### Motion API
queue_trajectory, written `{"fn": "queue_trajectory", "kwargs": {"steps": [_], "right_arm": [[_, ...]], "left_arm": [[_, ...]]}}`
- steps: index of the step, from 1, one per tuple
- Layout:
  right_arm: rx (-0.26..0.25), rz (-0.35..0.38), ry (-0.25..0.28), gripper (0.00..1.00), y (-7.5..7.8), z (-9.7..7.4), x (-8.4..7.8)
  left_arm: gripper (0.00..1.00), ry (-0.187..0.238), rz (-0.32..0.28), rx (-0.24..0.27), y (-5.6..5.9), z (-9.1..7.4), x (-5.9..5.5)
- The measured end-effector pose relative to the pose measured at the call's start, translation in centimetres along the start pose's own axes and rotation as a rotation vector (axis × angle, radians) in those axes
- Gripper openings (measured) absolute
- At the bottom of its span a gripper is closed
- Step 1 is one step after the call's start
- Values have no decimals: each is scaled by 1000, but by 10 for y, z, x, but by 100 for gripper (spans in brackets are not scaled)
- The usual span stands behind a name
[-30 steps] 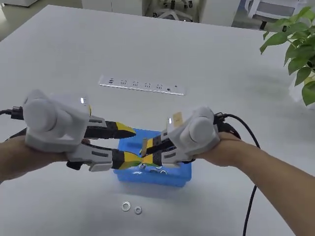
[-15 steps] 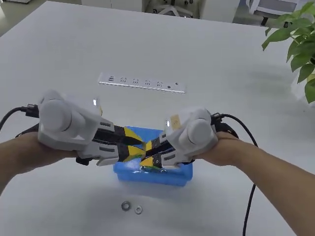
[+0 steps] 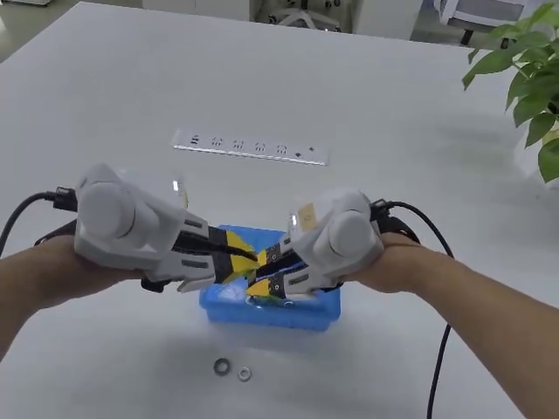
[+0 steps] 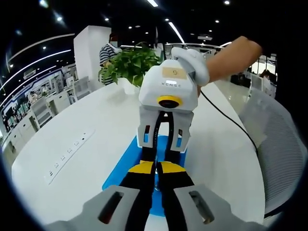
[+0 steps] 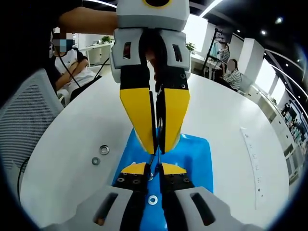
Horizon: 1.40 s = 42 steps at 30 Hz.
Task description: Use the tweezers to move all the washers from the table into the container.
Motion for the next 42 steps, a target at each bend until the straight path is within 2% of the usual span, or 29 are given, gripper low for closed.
{"fn": "queue_trajectory", "kwargs": {"steps": [16, 28, 35, 42], "right_arm": [[-43, 26, -6, 17, 1, -12, 3], [-88, 47, -3, 24, -1, -33, 11], [-124, 86, -5, 30, -4, -47, 12], [-163, 152, -22, 38, -12, -62, 6]], "left_arm": [[6, 3, -10, -7, 0, -4, 10], [6, 9, -3, -6, 5, -12, 27], [6, 13, 7, 4, 8, -20, 37], [6, 15, 13, 5, 14, -27, 44]]}}
Point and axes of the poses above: the centre of the closed fingertips' face, and the gripper's own axes: z roughly forward along the fingers, y roughly to its right, x roughly out of its top, the point moved 2 cm from there along -z, roughly backward along the fingers, and after that the axes turned 2 degrees about z, right-handed, at the moved point
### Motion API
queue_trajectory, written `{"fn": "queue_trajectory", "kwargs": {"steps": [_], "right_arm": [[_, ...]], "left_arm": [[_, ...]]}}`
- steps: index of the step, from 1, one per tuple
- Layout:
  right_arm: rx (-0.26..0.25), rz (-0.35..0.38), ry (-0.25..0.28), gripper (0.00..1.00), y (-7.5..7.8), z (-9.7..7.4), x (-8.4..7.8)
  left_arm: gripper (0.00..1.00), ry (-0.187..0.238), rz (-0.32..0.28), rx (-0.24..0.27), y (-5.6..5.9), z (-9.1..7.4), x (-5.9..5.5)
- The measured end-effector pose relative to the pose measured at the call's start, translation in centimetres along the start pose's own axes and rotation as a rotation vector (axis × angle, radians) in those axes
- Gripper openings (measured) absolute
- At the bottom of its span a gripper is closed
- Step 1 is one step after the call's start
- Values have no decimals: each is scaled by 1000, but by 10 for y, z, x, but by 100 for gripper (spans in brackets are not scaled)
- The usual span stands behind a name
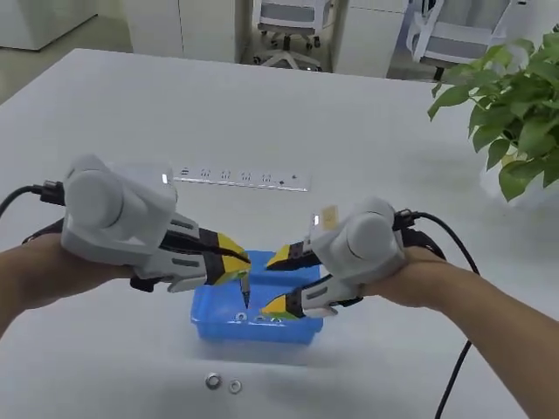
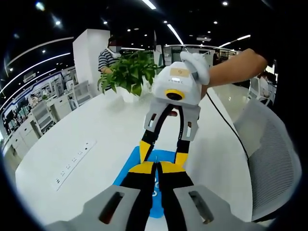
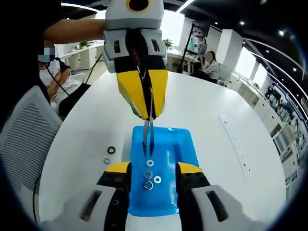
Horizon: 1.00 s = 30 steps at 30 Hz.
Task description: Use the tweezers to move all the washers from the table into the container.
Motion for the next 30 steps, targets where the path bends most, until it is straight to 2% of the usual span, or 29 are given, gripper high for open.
{"fn": "queue_trajectory", "kwargs": {"steps": [18, 30], "right_arm": [[-102, 132, -21, 56, -15, -31, -19], [-151, 223, 2, 69, -30, -43, -31]], "left_arm": [[6, -7, 9, -17, 23, -14, 9], [6, -20, 8, -43, 40, -13, 2]]}}
Point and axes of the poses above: the centre of the closed fingertips' face, and the gripper's own axes: z roughly forward along the fingers, y roughly to its right, x roughly out of its top, the point moved 2 cm from there along -z, roughly backward along the fingers, and after that the axes turned 2 degrees about z, right-handed, at the moved point
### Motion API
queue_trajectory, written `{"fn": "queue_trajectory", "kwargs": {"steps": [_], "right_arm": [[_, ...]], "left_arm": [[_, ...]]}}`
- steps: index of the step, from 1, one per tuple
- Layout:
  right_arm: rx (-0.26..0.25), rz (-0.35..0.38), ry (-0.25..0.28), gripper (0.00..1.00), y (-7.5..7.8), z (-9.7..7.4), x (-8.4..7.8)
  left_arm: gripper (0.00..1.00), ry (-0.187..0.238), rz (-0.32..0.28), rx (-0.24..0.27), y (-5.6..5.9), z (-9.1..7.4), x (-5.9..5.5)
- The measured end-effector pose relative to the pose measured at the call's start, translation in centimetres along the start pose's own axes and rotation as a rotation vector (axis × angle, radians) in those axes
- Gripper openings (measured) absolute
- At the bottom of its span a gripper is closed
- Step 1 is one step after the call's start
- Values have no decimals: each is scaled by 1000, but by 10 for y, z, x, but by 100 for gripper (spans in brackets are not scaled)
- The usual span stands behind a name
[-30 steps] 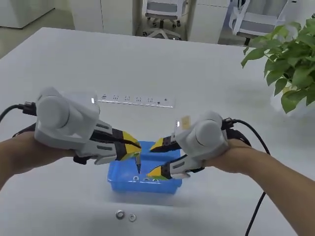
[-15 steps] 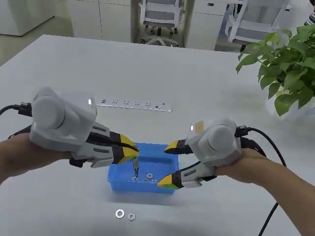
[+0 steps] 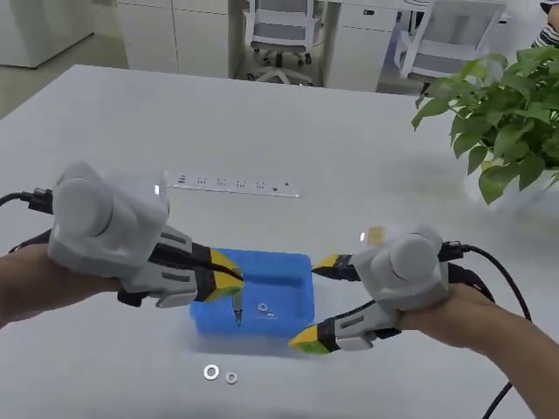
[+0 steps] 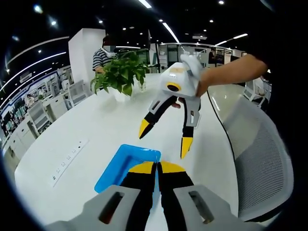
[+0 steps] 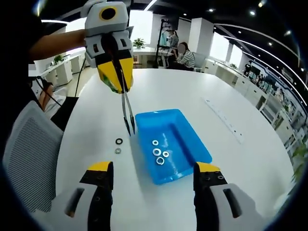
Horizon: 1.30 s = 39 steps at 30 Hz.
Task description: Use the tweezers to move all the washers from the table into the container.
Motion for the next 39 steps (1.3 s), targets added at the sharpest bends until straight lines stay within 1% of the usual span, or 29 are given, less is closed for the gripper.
{"fn": "queue_trajectory", "kwargs": {"steps": [7, 9, 16, 18, 21, 23, 28, 39], "right_arm": [[-11, 35, 13, 77, -8, -4, -8], [-14, 44, 25, 79, -10, -5, -8], [-25, 62, 51, 92, -14, -9, -11], [-29, 63, 58, 96, -15, -9, -11], [-32, 66, 60, 100, -17, -9, -12], [-33, 66, 67, 100, -19, -9, -12], [-23, 66, 51, 100, -24, -7, -17], [-7, 77, 40, 100, -32, -5, -22]], "left_arm": [[6, -15, -2, -12, 9, 4, -10], [6, -18, -7, -18, 12, 5, -14], [6, -30, -11, -32, 20, 8, -26], [6, -28, -15, -34, 20, 9, -27], [6, -30, -18, -38, 21, 11, -31], [6, -33, -19, -43, 23, 12, -33], [6, -36, -19, -47, 24, 13, -37], [6, -50, -18, -50, 26, 18, -44]]}}
Point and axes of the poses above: the centre of the closed fingertips' face, and the gripper's own axes: z roughly forward along the fingers, y roughly to its right, x roughly out of its top, the point moved 2 cm from there along -z, roughly backward along the fingers, and after that the axes turned 2 degrees about z, right-handed, at the moved point
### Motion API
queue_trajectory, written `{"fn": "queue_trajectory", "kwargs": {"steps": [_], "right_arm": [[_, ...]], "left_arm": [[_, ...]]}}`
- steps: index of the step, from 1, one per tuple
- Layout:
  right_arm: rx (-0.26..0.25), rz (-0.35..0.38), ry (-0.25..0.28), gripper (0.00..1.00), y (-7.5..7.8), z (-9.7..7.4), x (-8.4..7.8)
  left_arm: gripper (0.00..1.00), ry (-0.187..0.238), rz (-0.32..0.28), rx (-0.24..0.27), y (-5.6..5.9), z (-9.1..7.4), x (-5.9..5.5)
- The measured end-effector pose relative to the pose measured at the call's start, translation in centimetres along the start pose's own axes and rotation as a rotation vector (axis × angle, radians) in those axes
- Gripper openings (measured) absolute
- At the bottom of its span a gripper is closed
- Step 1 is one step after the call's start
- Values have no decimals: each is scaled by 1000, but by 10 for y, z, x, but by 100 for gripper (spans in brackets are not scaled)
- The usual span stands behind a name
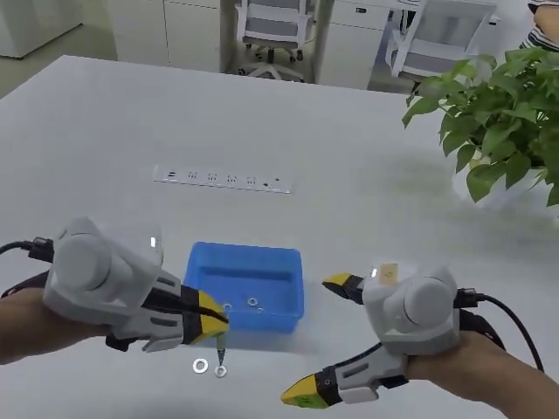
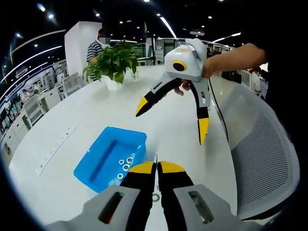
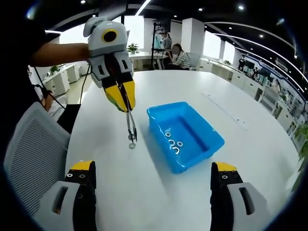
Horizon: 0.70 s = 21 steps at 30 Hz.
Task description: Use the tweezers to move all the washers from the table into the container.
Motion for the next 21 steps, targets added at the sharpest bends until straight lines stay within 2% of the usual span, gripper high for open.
{"fn": "queue_trajectory", "kwargs": {"steps": [13, 18, 21], "right_arm": [[10, 7, -9, 100, -2, 1, -4], [17, 5, -9, 100, -4, 3, -4], [28, -14, 7, 98, -6, 4, 0]], "left_arm": [[6, -2, -7, -5, 3, 3, 0], [6, -9, -4, -6, 4, 5, -3], [6, -3, -5, -4, 4, 4, -4]]}}
Point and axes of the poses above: the centre of the closed fingertips' face, and the gripper's own axes: z roughly forward along the fingers, y roughly to its right, x roughly out of its top, the point moved 2 cm from there along -z, roughly backward along the fingers, and after that the axes turned 2 degrees about z, right-handed, at the moved point
